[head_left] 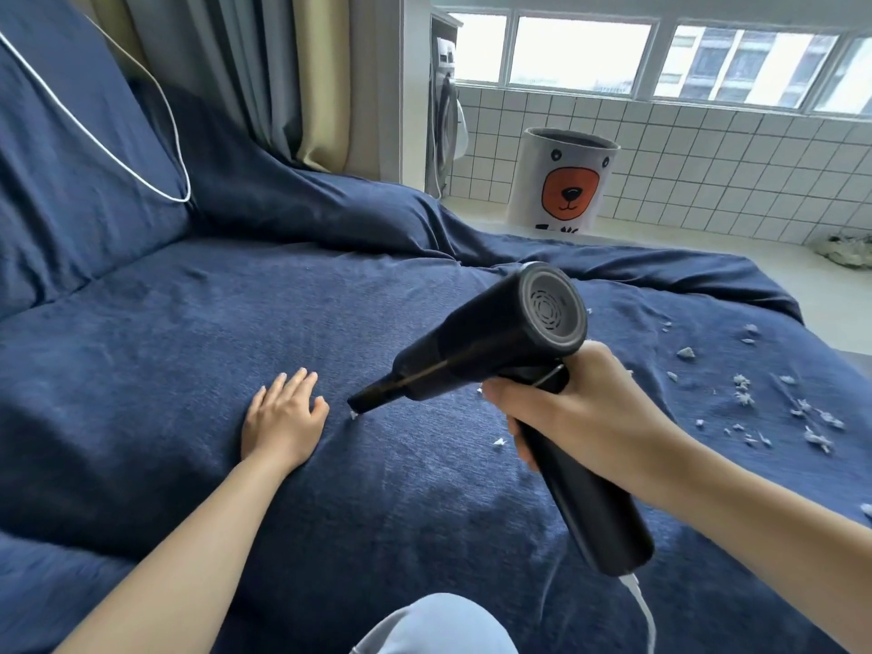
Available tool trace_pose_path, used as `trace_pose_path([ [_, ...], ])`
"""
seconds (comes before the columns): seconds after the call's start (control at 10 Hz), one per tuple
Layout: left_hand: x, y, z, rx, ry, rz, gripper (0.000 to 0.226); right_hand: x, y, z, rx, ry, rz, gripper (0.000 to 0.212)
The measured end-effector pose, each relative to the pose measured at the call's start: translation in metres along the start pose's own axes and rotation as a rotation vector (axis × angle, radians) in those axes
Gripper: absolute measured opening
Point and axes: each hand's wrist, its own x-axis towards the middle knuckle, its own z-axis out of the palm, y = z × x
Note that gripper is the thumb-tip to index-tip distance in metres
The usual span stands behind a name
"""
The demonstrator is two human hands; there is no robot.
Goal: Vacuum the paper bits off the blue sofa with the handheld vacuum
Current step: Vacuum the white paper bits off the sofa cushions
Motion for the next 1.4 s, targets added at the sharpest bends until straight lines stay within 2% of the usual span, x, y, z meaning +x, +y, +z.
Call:
trace_pose_path([
  [0.2, -0.001, -0.003, -0.002, 0.003, -0.021, 0.013, 0.052, -0.007, 0.000, 0.002, -0.128, 0.018, -0.022, 0.031],
  [0.4, -0.002, -0.002, -0.001, -0.003, -0.014, 0.008, 0.051, -0.005, 0.012, -0.018, -0.067, 0.103, 0.021, 0.027],
  [0.6, -0.003, -0.002, -0.002, 0.001, -0.008, 0.002, 0.051, -0.006, 0.014, -0.019, 0.029, 0.038, -0.003, 0.029],
  [0.8, -0.005, 0.000, -0.003, 0.004, -0.013, -0.003, 0.051, -0.001, 0.015, -0.008, -0.051, -0.009, -0.016, 0.028],
  [1.1, 0.002, 0.022, -0.007, -0.019, -0.092, -0.056, 0.051, 0.006, 0.021, -0.031, -0.228, 0.126, -0.016, 0.033],
  [1.4, 0.005, 0.074, 0.004, -0.026, -0.171, 0.038, 0.057, 0.000, 0.040, -0.062, -0.169, 0.186, 0.090, 0.033],
])
